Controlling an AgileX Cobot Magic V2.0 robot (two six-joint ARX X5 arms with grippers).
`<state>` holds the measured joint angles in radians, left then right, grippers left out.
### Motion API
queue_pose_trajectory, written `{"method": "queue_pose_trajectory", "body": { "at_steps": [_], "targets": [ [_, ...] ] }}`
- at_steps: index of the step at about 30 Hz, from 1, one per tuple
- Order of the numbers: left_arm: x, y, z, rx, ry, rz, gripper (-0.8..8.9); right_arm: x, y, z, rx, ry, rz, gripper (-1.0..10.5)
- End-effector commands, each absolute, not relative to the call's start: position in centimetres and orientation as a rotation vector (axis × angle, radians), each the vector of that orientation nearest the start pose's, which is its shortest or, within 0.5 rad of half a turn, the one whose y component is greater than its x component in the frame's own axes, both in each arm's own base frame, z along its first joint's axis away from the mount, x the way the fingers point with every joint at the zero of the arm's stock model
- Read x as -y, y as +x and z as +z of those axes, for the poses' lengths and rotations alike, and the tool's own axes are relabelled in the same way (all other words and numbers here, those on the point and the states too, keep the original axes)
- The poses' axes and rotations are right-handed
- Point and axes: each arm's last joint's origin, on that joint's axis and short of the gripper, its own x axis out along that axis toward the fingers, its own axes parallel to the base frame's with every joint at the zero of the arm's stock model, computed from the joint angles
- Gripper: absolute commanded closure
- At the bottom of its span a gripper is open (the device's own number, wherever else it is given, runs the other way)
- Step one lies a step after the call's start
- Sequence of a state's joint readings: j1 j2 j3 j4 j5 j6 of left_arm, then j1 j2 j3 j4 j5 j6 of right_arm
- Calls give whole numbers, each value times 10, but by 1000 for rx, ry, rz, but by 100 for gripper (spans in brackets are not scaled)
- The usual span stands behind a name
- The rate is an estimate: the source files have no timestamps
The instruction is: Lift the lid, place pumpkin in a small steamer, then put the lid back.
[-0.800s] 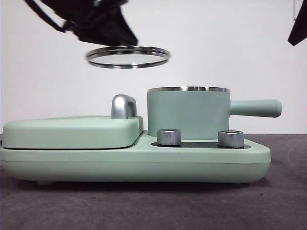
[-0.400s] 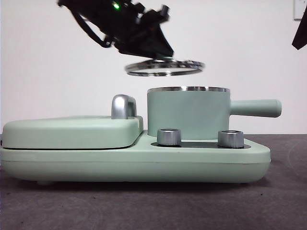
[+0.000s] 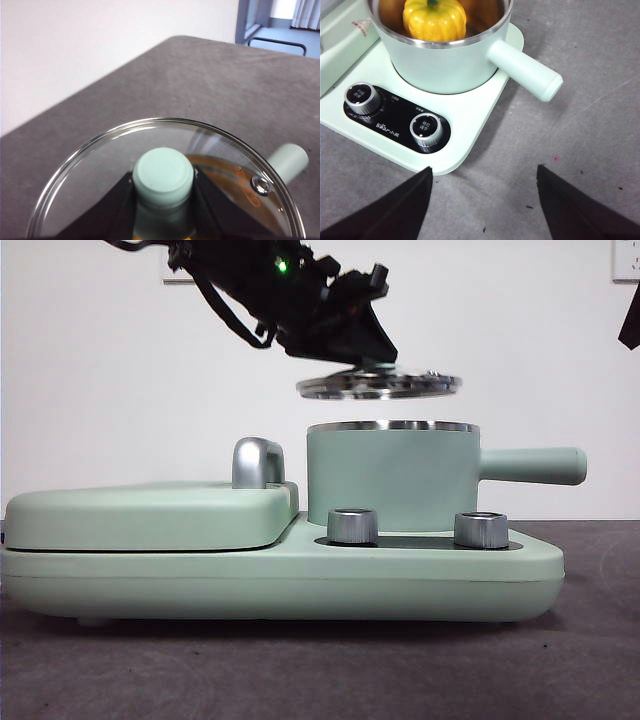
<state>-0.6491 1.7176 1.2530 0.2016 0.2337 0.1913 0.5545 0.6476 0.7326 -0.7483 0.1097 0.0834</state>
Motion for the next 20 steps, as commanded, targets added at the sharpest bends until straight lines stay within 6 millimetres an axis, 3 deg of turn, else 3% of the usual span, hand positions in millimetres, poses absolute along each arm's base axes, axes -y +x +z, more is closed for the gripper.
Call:
{"method": "queue_pose_trajectory", "body": {
  "at_steps": [1, 20],
  "targets": [
    [252, 314, 291, -135, 232, -921, 804, -63, 108, 286, -638, -132, 387, 627],
    [254, 314, 283, -183, 225, -993, 804, -63, 109, 286, -632, -141, 358, 627]
  ]
}}
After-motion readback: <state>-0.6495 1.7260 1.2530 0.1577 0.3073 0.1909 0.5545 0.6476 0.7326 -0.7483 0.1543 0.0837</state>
